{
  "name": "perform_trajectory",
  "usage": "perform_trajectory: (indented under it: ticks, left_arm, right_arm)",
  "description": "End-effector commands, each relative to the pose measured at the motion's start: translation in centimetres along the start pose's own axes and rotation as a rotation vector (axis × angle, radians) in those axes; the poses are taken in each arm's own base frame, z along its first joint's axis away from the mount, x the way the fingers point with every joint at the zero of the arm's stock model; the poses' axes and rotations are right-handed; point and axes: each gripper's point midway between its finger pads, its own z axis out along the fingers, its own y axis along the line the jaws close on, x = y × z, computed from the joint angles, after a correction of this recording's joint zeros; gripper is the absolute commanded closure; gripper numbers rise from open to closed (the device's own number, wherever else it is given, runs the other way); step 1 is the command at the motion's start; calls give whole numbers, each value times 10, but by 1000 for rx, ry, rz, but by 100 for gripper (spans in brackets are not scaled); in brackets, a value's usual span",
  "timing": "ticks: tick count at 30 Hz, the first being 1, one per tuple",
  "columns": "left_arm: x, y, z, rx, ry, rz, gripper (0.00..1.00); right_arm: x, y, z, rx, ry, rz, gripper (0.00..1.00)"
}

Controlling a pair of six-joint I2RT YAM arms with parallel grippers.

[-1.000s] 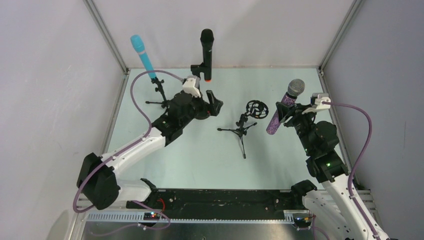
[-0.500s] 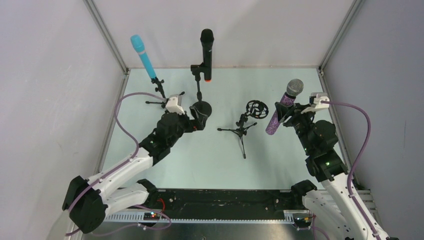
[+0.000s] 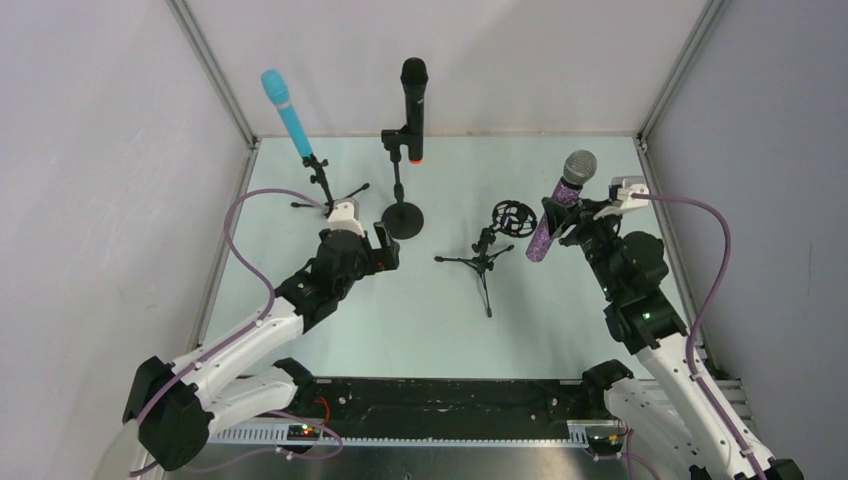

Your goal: Attach the microphones to the stand

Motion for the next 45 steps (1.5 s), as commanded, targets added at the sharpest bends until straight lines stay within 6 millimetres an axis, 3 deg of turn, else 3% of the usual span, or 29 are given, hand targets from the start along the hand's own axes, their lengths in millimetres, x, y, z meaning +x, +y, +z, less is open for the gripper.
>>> perform_trajectory:
  ticks: [1, 8, 21, 32, 45]
  left_arm:
    - [-20, -5, -1, -7, -27, 36, 0]
    - [-14, -16, 4, 39, 19, 49, 0]
    - [-14, -29, 4, 97, 44, 63, 0]
    - [-11, -28, 5, 96, 51, 70, 0]
    - [2, -30, 11, 102, 100, 53, 0]
  right_arm:
    - [-46, 21, 12, -91, -146, -43, 100]
    - [-59, 39, 33, -177, -176, -100, 100]
    - [-98, 46, 53, -191, -387, -166, 100]
    - [-91, 43, 67, -186, -402, -183, 100]
    - [-60, 25, 77, -144, -360, -172, 100]
